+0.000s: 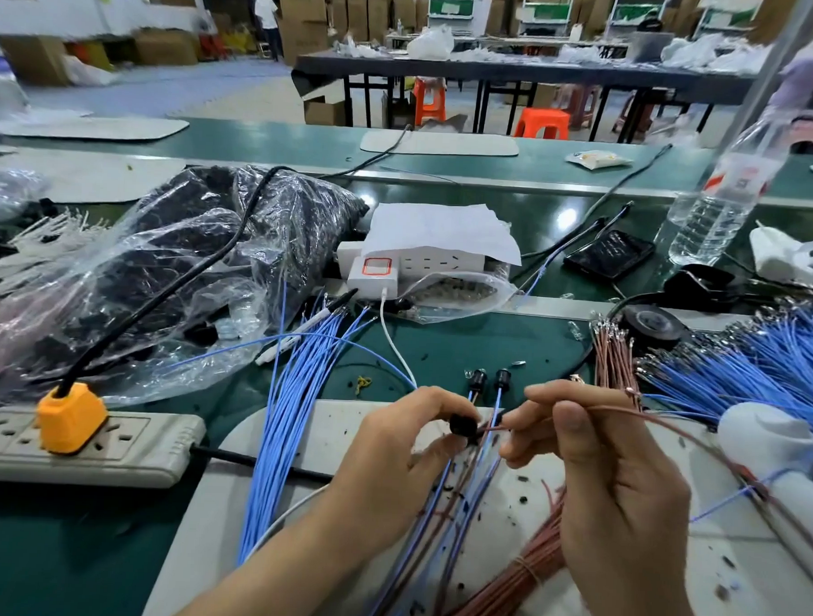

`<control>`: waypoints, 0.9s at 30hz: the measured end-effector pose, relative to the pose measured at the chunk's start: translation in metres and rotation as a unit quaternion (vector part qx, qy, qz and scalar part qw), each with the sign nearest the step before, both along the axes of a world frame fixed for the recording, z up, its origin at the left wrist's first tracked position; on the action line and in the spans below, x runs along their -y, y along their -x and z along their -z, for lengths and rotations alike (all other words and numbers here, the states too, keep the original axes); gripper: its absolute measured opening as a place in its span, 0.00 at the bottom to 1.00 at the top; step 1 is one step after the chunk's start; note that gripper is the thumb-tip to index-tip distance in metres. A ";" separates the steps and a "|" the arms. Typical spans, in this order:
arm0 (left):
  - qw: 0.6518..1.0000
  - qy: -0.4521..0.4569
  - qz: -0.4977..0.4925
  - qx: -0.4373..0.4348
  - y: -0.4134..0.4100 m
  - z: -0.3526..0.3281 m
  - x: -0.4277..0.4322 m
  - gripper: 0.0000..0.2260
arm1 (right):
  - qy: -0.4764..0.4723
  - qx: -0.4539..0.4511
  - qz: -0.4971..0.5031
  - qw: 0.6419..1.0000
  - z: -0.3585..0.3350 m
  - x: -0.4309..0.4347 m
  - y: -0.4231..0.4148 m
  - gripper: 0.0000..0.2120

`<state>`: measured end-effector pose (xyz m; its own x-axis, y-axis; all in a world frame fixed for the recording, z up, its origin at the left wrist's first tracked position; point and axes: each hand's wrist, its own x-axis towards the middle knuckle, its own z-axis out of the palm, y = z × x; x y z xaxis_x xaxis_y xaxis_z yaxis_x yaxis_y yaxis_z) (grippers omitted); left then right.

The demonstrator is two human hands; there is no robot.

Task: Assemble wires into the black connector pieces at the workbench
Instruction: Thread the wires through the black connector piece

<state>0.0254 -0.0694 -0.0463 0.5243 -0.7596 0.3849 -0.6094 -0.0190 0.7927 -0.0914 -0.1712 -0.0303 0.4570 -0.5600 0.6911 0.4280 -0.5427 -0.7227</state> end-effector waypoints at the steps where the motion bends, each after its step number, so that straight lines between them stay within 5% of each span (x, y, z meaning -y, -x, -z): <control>1: 1.000 -0.001 0.003 0.005 0.000 0.000 0.000 0.14 | 0.009 -0.007 0.001 1.000 0.001 0.000 -0.001 0.09; 27: 0.999 0.001 0.028 0.043 -0.001 -0.001 -0.001 0.12 | -0.101 -0.028 0.001 0.995 0.004 0.007 0.001 0.10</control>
<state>0.0260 -0.0682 -0.0451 0.4465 -0.7856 0.4283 -0.6756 0.0179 0.7371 -0.0927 -0.1785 -0.0339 0.4898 -0.6860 0.5381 0.3830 -0.3852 -0.8396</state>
